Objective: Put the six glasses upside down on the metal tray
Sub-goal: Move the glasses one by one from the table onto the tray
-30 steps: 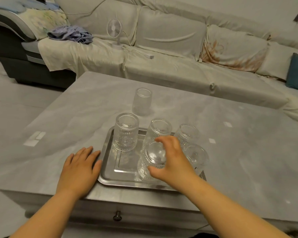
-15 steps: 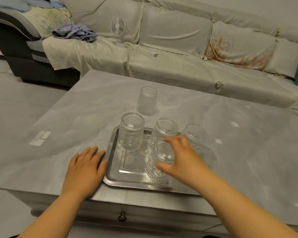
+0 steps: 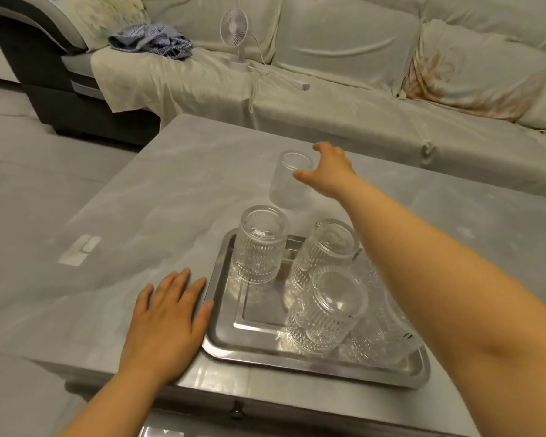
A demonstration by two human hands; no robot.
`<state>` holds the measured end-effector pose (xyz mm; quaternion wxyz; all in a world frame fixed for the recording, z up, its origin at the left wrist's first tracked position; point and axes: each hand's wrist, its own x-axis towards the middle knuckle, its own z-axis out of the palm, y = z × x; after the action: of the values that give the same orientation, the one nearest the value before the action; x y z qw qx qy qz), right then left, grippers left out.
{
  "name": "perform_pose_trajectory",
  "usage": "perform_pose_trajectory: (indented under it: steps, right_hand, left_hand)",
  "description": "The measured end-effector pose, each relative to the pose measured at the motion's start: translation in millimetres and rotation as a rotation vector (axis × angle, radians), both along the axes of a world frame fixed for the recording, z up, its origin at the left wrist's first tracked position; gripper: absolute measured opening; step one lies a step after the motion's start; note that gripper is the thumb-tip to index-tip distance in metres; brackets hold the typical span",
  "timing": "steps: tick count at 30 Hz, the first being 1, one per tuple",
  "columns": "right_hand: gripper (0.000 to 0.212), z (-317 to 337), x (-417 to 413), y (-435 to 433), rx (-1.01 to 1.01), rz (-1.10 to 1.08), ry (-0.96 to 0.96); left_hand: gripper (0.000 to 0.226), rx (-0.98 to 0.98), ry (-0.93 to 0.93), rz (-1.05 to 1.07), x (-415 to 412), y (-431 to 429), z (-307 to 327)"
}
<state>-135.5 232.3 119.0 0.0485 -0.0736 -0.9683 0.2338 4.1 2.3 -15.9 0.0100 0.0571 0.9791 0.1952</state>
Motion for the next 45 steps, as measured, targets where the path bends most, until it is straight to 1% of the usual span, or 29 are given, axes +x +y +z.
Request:
perform_pose_trajectory:
  steps: [4,7,14,18,21,24,26,28,30,32,36,39,41,45]
  right_hand:
    - [0.073,-13.9,-36.3,-6.1,0.032,-0.005,-0.098]
    - [0.074,-23.8,-52.5,-7.5,0.032,-0.014,-0.155]
    - [0.073,-36.5,-61.1,-2.2,-0.162,-0.017,-0.073]
    - [0.078,-33.1,-53.6,0.1,-0.314,-0.027,0.057]
    - [0.077,-8.3,-39.6,0.4,-0.368,-0.021,0.241]
    - [0.073,18.1,-7.3,-4.8,-0.502,-0.001,0.41]
    - [0.07,31.1,23.5,-8.1,-0.591,0.048,0.481]
    - [0.065,41.8,55.5,-9.3,-0.647,0.113,0.53]
    - [0.062,51.5,85.0,-9.5,-0.708,0.184,0.516]
    - [0.061,55.2,112.7,-9.7,-0.726,0.261,0.458]
    - [0.063,44.8,159.3,-17.0,-0.609,0.356,0.289]
    - [0.066,27.2,175.4,-25.3,-0.559,0.356,0.176]
    - [0.068,12.8,178.3,-30.3,-0.518,0.341,0.139]
    - [0.067,-11.8,178.7,-42.9,-0.36,0.366,0.09]
  left_hand:
    - [0.085,-0.012,-0.005,0.002,0.4,0.4,2.1]
    - [0.085,-0.005,-0.003,0.012,0.2,0.5,1.9]
    - [0.083,-0.003,-0.014,0.016,0.9,0.4,3.0]
    - [0.083,0.003,-0.012,0.016,1.5,1.5,1.3]
    - [0.08,-0.003,-0.01,0.014,1.5,1.5,1.8]
    - [0.064,0.015,-0.008,0.009,2.5,2.1,2.5]
    - [0.051,0.045,-0.004,0.005,2.9,1.5,2.3]
    - [0.045,0.078,0.012,-0.003,3.8,0.5,2.2]
    - [0.041,0.122,0.029,-0.01,4.2,-1.2,3.5]
    - [0.037,0.17,0.038,-0.02,4.6,-2.5,6.1]
    - [0.035,0.209,0.035,-0.025,6.8,-2.9,9.8]
    - [0.035,0.242,0.033,-0.018,7.4,-2.8,11.6]
    - [0.034,0.255,0.035,-0.013,7.5,-3.5,12.7]
    - [0.034,0.267,0.036,-0.002,6.9,-4.0,12.8]
